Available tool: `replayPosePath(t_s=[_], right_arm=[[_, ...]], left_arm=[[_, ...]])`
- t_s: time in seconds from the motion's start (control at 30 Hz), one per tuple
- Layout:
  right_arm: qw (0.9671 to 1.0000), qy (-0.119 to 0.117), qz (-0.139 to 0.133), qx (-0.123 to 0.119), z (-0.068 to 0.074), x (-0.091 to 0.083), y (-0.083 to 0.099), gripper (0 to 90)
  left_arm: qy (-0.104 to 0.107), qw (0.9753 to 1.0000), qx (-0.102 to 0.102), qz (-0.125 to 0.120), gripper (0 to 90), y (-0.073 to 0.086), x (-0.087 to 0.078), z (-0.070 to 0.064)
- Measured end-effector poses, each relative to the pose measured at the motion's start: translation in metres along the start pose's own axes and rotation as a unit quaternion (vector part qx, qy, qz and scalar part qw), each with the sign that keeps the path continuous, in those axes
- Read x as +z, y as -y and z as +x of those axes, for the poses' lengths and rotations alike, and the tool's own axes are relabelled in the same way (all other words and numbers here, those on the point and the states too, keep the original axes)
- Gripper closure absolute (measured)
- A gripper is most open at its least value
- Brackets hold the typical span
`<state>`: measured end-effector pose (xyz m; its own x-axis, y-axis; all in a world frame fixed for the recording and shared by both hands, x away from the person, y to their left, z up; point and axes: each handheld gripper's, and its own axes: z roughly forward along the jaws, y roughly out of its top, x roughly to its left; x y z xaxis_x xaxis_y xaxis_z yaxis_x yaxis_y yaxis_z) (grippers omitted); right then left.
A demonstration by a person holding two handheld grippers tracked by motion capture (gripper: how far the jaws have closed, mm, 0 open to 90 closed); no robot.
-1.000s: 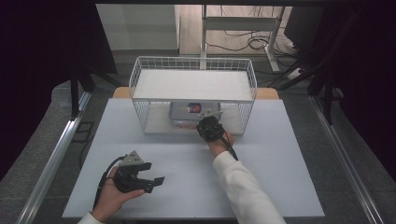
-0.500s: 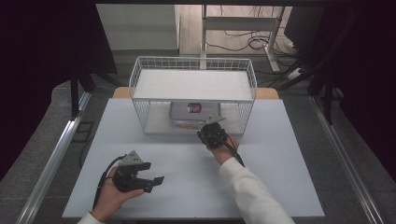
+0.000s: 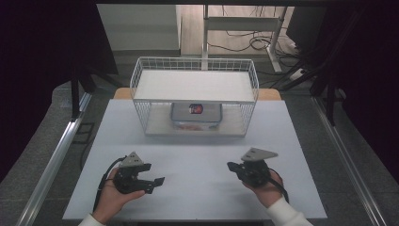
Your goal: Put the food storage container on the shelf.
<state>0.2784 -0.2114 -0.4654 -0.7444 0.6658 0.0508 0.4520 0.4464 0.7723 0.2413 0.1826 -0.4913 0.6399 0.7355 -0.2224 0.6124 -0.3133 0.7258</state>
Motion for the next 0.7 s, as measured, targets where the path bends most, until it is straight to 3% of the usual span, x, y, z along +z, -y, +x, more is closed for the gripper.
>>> replayPosePath(t_s=[0.1,0.17,0.3,0.4,0.7], right_arm=[[0.9998,0.008,-0.004,0.018,-0.004,-0.025,0.021,88.8],[0.9996,0.009,-0.01,0.026,-0.006,-0.037,0.03,83.2],[0.9986,0.027,-0.017,0.043,-0.006,-0.05,0.05,51.0],[0.9977,0.042,-0.016,0.051,-0.008,-0.049,0.053,38.5],[0.9983,0.044,-0.015,0.034,-0.002,-0.04,0.049,30.9]], left_arm=[[-0.004,1.0,0.0,0.0,22.3,0.0,0.0,0.0],[-0.004,1.0,-0.002,-0.002,22.2,0.001,0.0,0.0],[-0.007,1.0,-0.006,-0.003,22.2,0.004,-0.003,0.001],[-0.009,0.9999,-0.01,-0.008,22.2,0.006,-0.006,0.001],[-0.004,0.9999,-0.01,-0.008,22.1,0.007,-0.005,0.0]])
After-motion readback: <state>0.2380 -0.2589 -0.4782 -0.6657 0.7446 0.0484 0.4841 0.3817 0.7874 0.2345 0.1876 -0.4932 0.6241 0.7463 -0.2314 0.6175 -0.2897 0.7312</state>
